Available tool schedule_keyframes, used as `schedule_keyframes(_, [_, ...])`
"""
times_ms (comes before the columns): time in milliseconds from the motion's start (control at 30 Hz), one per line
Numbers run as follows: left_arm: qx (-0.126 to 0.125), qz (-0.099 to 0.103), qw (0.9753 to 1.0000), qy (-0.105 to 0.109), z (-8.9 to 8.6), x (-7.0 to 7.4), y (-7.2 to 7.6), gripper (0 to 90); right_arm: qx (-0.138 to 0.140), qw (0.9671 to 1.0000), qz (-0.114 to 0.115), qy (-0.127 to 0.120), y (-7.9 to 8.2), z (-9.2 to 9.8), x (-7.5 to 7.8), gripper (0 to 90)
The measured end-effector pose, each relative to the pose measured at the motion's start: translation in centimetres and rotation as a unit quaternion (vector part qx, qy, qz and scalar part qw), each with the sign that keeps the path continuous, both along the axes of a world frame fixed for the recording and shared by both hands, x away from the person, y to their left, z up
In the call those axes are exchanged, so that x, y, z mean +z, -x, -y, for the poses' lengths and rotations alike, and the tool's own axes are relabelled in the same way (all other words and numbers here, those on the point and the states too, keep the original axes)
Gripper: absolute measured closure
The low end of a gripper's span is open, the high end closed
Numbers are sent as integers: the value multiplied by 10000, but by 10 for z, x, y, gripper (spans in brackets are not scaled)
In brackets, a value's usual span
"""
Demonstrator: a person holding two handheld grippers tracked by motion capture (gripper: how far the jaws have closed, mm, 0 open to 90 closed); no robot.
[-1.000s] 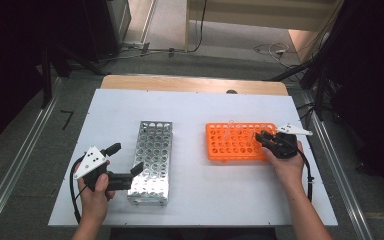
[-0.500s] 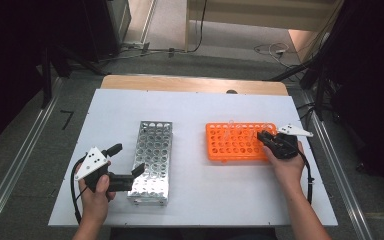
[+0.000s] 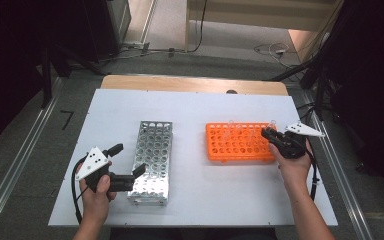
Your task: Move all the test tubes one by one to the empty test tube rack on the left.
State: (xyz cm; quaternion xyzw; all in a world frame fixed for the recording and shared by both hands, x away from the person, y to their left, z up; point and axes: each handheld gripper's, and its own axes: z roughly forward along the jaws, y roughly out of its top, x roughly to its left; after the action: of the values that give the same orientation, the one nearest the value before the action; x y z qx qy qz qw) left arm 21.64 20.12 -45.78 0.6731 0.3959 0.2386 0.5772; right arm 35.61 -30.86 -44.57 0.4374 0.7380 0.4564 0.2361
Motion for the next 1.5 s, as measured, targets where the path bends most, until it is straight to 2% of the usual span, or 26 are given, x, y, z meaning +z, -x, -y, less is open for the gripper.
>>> schedule_keyframes(400, [18,42,10000,35,-1,4,1,0,323,9994,110,-44,20,-5,18,743])
schedule_keyframes(600, [-2,73,10000,21,1,8,2,0,548,9984,46,-108,32,-11,29,743])
schedule_keyframes(767, [-9,89,10000,1,3,13,3,0,693,9976,-46,-41,41,-18,34,743])
schedule_keyframes(800, [-27,98,9999,18,5,15,4,0,812,9967,-47,-27,44,-22,36,742])
schedule_keyframes(933, [-52,115,9999,-8,7,19,4,0,917,9958,-76,-44,48,-27,38,742])
schedule_keyframes(1133, [-117,122,9999,-14,13,26,3,0,1202,9927,-116,-33,55,-40,41,742])
schedule_keyframes(1233, [-154,135,9998,16,18,29,3,0,1253,9920,-135,-44,57,-43,41,743])
schedule_keyframes(1500, [-340,145,9993,-90,35,39,0,0,1498,9885,-176,-76,63,-57,43,743])
